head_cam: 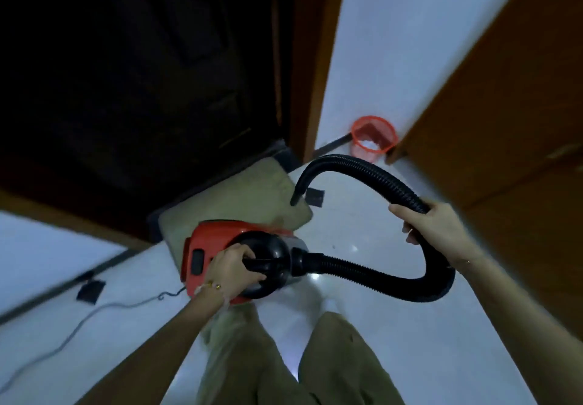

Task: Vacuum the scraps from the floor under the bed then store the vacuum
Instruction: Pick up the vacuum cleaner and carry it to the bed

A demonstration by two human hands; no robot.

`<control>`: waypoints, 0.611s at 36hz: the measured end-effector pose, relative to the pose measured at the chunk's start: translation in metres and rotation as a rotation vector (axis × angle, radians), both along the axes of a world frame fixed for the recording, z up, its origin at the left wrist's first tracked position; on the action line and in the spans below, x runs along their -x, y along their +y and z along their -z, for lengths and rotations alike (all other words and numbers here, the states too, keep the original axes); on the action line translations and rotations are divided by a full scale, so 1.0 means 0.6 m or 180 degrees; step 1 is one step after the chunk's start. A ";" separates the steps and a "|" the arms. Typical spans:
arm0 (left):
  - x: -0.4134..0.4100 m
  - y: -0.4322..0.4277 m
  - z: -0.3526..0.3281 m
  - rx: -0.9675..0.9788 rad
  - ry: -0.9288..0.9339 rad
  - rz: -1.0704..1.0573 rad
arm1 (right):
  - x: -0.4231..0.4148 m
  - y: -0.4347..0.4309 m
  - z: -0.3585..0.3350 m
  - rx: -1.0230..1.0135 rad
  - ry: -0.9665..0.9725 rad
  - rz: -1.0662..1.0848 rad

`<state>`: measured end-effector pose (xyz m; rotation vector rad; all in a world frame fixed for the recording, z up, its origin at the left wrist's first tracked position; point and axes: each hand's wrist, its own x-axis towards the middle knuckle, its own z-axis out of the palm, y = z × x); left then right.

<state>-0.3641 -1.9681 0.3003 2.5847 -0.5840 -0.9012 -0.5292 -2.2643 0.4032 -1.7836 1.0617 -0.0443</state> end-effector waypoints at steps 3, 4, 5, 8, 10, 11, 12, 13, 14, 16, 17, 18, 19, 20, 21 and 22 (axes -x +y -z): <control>0.063 0.011 0.002 0.0046 0.0012 -0.0471 | -0.012 -0.031 -0.015 -0.0194 -0.0089 -0.0508; 0.083 0.016 0.004 0.0034 0.0005 -0.0572 | -0.017 -0.037 -0.019 -0.0252 -0.0140 -0.0621; 0.104 0.022 0.006 -0.0007 -0.0007 -0.0619 | -0.020 -0.039 -0.022 -0.0294 -0.0182 -0.0713; 0.167 0.045 0.021 -0.0185 0.0010 -0.0778 | -0.024 -0.035 -0.024 -0.0388 -0.0250 -0.1025; 0.216 0.062 0.027 -0.0225 0.0068 -0.0979 | -0.019 -0.025 -0.019 -0.0430 -0.0203 -0.1323; 0.243 0.070 0.028 -0.0219 0.0103 -0.1083 | -0.014 -0.018 -0.016 -0.0459 -0.0173 -0.1465; 0.272 0.078 0.027 -0.0202 0.0129 -0.1188 | -0.007 -0.009 -0.013 -0.0493 -0.0138 -0.1594; 0.304 0.085 0.025 -0.0223 0.0167 -0.1293 | 0.001 0.002 -0.011 -0.0526 -0.0090 -0.1715; 0.337 0.091 0.024 -0.0243 0.0199 -0.1391 | 0.011 0.013 -0.009 -0.0558 -0.0038 -0.1824; 0.404 0.102 0.024 -0.0187 0.0203 -0.1627 | 0.039 0.036 -0.004 -0.0624 0.0030 -0.2004; 0.438 0.106 0.025 -0.0166 0.0183 -0.1732 | 0.057 0.048 -0.001 -0.0654 0.0051 -0.2095; 0.474 0.111 0.031 -0.0168 0.0191 -0.1857 | 0.077 0.060 0.002 -0.0678 0.0061 -0.2187; 0.509 0.116 0.037 -0.0170 0.0195 -0.1977 | 0.097 0.072 0.005 -0.0678 0.0067 -0.2270; 0.544 0.121 0.047 -0.0160 0.0181 -0.2077 | 0.119 0.084 0.008 -0.0659 0.0065 -0.2353; 0.580 0.126 0.055 -0.0144 0.0167 -0.2168 | 0.142 0.096 0.011 -0.0645 0.0056 -0.2433; 0.618 0.130 0.064 -0.0113 0.0140 -0.2246 | 0.167 0.108 0.014 -0.0624 0.0052 -0.2512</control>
